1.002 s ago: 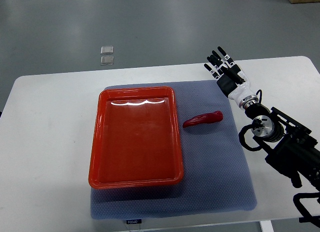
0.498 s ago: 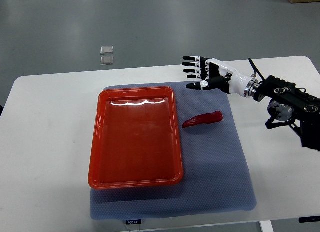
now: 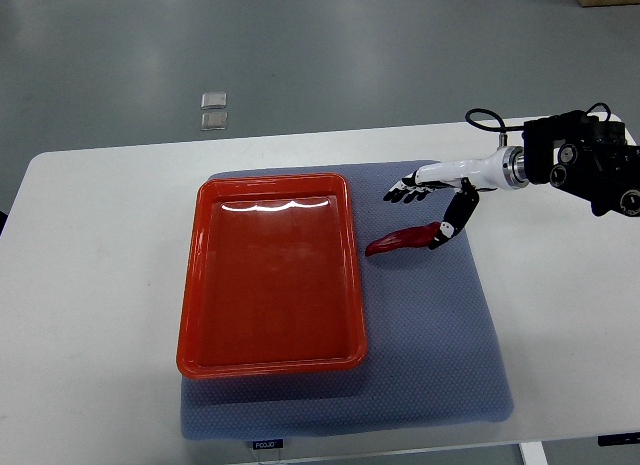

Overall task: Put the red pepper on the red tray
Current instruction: 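Reach the right hand down toward the red chili pepper, then close the right hand fingers around the red pepper and lift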

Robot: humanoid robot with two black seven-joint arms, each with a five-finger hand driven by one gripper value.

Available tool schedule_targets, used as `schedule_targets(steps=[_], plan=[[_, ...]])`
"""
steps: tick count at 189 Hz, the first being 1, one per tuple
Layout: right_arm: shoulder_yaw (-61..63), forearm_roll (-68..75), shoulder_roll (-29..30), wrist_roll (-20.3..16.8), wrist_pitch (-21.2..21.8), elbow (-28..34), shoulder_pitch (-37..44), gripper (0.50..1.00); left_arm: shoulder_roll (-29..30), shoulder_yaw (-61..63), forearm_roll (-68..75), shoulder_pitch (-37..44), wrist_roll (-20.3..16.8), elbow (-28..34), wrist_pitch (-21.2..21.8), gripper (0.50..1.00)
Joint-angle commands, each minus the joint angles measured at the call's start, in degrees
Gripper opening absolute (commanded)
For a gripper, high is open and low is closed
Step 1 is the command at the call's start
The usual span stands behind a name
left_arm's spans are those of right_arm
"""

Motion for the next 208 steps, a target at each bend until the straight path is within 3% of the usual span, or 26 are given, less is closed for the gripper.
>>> schedule_targets(steps=[1,54,73,172,208], plan=[[-0.6,-0.7,0.7,-0.1,-2.1,-0.2,0.0,0.911,0.0,0.0,0.0,0.0,0.0,0.1,0.0,1.0],[-2.7,-1.2,0.6,-0.5,-4.3,-0.2,-0.4,0.901,0.0,0.0,0.0,0.0,0.0,0.0,0.0,1.0],[-2.7,-1.2,0.6,-0.5,-4.5,-0.2,-0.6,0.87,0.0,0.0,0.0,0.0,0.0,0.1,0.0,1.0],[-2.6,-1.2,1.3,-0.4,-6.8,-0.3,-2.4,0.85,0.0,0.0,0.0,0.1,0.0,0.1,0.0,1.0],[-2.6,-1.2,1.3,-0.4,-7.1,-0.3,-3.2,0.805,0.0,0.0,0.0,0.1,0.0,0.1,0.0,1.0]])
